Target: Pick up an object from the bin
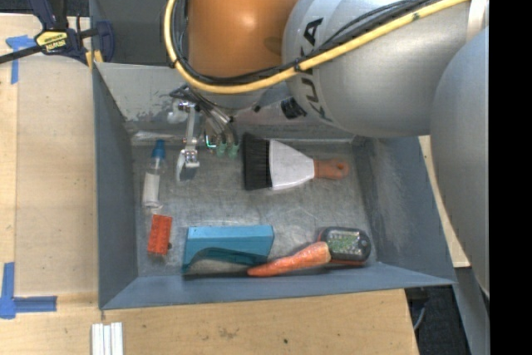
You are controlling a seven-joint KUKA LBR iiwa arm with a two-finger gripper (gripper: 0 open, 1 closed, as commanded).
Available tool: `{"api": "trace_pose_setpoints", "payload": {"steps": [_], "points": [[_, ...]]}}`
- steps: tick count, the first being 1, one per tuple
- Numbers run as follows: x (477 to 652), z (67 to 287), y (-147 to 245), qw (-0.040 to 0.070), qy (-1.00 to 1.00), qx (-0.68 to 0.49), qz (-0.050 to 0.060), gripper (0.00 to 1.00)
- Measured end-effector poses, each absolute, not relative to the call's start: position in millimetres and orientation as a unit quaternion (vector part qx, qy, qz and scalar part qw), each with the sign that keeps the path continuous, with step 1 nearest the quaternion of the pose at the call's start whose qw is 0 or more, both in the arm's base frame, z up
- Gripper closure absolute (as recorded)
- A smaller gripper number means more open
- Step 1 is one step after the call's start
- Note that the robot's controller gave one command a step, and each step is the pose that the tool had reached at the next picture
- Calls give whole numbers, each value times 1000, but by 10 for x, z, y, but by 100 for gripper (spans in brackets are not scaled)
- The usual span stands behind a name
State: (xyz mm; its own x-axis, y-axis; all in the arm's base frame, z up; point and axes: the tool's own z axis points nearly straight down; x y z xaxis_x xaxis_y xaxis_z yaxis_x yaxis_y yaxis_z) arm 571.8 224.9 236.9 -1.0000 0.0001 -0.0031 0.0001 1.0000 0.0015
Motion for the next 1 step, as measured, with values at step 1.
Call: {"api": "trace_pose_setpoints", "payload": {"steps": [1], "points": [[5718,2369,2248,2,1000,0,1,0]]}}
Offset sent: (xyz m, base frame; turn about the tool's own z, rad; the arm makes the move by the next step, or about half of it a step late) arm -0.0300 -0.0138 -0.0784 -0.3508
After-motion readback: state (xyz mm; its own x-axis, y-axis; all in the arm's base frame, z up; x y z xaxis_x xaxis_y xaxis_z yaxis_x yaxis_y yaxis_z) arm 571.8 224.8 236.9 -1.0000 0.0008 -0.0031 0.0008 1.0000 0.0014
